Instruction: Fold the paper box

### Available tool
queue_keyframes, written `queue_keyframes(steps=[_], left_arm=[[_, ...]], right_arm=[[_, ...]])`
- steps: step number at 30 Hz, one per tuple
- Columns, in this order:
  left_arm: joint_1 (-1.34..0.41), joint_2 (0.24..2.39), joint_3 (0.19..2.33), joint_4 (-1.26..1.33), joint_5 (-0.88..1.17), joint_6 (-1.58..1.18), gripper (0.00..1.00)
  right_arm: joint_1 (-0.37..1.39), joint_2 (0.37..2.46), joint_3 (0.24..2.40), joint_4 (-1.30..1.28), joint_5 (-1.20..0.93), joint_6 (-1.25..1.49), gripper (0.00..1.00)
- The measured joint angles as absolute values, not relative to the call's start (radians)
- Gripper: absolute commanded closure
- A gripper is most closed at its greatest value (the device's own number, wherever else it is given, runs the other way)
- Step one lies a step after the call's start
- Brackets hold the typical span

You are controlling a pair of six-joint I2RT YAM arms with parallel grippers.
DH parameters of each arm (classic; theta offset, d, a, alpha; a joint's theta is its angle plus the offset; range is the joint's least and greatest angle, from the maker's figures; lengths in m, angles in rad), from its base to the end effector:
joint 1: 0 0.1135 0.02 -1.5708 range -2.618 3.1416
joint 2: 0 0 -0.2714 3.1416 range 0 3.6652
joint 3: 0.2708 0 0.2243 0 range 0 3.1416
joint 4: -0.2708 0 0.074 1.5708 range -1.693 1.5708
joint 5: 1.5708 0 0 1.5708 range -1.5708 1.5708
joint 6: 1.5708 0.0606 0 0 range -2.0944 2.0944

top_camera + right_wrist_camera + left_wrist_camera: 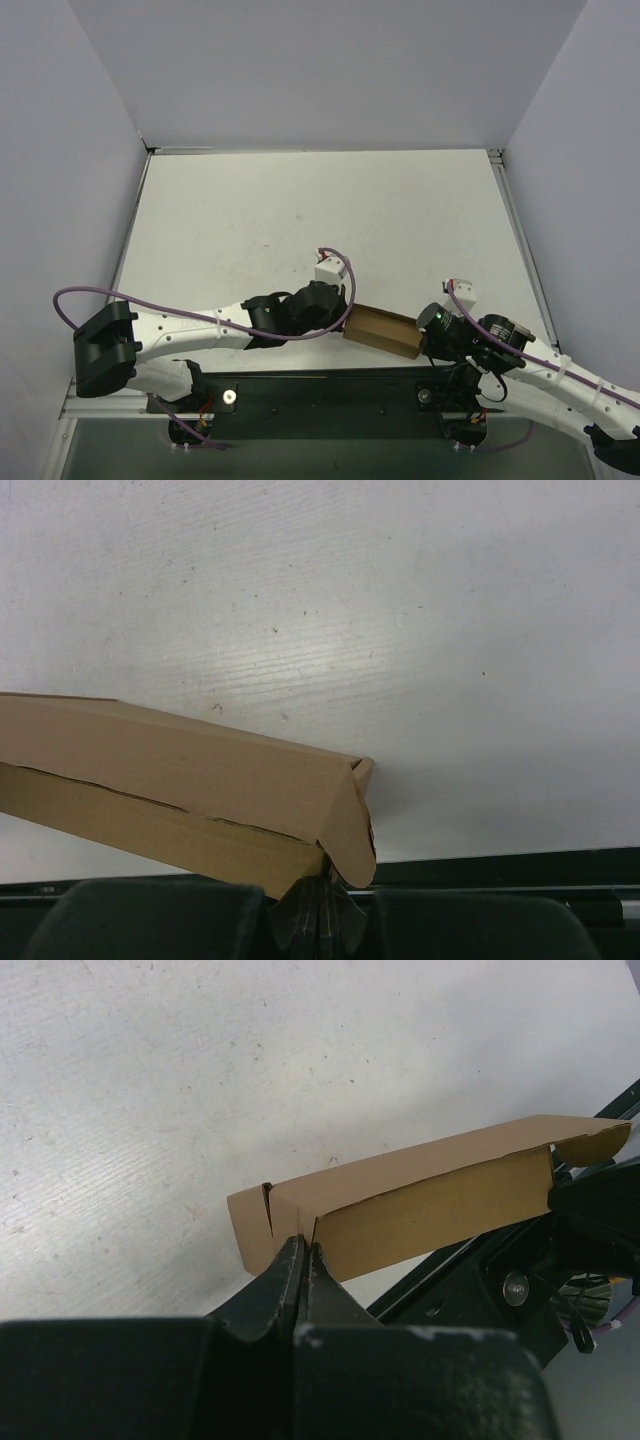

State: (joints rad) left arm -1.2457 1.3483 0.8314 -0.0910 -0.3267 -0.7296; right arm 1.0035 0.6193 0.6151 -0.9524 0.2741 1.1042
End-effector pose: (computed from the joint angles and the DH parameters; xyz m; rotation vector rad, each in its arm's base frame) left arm 0.1096 -0.2643 0.2485 0.3854 2.2167 -0.7742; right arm 0.0631 0.0685 0.2220 0.2403 2.5473 0.5305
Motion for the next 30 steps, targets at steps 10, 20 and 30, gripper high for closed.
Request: queue_keyframes(steps=[10,20,30], left_arm=[[-1.244,1.349,0.815,-0.062,-0.327,-0.741,1.00],[-1.244,1.343,0.797,-0.042,-0.337,-0.749,1.00],[-1.244,1.327,0.794,-0.057,-0.334,-0.731,1.00]], right_arm=[[1.010,0.611,0.611,-0.953,0.280,1.112,1.00],[1.010,0.606,0.609,-0.953,0.281,1.119,1.00],[1.010,0.604,0.616,-0.961,0.289,1.120,0.85]])
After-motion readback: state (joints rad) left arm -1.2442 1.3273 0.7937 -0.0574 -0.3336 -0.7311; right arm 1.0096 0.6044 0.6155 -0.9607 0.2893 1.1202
